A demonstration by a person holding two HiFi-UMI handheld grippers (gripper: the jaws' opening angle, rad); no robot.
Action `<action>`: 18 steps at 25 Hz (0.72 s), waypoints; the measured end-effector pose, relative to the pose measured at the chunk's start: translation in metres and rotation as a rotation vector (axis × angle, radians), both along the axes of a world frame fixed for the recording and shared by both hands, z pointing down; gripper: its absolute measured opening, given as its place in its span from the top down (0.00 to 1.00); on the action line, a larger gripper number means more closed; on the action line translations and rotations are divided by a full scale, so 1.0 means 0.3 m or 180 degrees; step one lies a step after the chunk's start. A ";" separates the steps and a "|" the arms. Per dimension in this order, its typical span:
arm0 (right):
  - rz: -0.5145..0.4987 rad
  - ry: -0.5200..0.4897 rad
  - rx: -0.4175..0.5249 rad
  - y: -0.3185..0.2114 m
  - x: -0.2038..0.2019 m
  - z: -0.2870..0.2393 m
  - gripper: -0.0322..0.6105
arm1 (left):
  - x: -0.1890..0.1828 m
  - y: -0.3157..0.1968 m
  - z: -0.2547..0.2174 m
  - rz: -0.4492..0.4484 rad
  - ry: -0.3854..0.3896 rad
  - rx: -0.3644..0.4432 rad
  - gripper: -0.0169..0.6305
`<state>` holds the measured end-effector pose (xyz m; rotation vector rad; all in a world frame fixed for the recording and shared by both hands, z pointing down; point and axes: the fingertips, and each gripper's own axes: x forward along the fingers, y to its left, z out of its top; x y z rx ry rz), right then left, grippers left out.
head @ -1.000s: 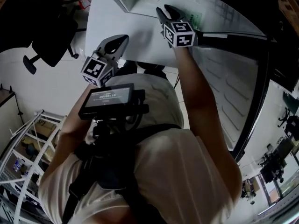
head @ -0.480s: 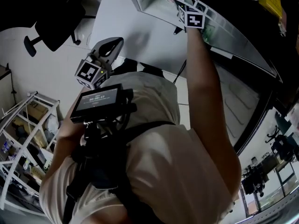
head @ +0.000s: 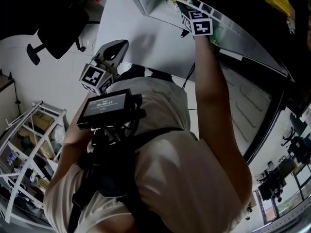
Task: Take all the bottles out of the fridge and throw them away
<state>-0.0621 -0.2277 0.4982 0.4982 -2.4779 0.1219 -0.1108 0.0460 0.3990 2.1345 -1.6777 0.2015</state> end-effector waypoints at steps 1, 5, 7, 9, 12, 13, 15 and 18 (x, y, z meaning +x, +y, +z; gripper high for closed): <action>0.0031 -0.0066 -0.0024 0.028 0.004 -0.013 0.65 | -0.001 0.005 0.014 0.0043 -0.0012 0.0024 0.97; 0.0202 -0.0367 -0.0318 0.127 0.028 -0.082 0.66 | 0.019 -0.014 0.002 0.0212 -0.0053 0.0094 0.97; 0.0302 -0.0501 -0.0456 0.175 0.051 -0.108 0.66 | 0.035 -0.030 -0.021 0.0275 -0.0036 0.0082 0.97; 0.0382 -0.0603 -0.0560 0.239 0.072 -0.109 0.66 | 0.040 -0.026 -0.009 0.0334 -0.0034 0.0090 0.97; 0.0389 -0.0710 -0.0671 0.357 0.078 -0.088 0.66 | 0.032 0.000 0.032 0.0375 -0.0038 0.0112 0.97; 0.0386 -0.0759 -0.0701 0.386 0.072 -0.089 0.67 | 0.023 0.002 0.036 0.0380 -0.0053 0.0121 0.97; 0.0410 -0.0915 -0.0761 0.417 0.045 -0.109 0.67 | -0.020 -0.006 0.033 0.0388 -0.0130 0.0158 0.97; 0.0421 -0.1171 -0.0821 0.422 -0.009 -0.162 0.68 | -0.081 -0.023 0.012 0.0303 -0.0208 0.0149 0.97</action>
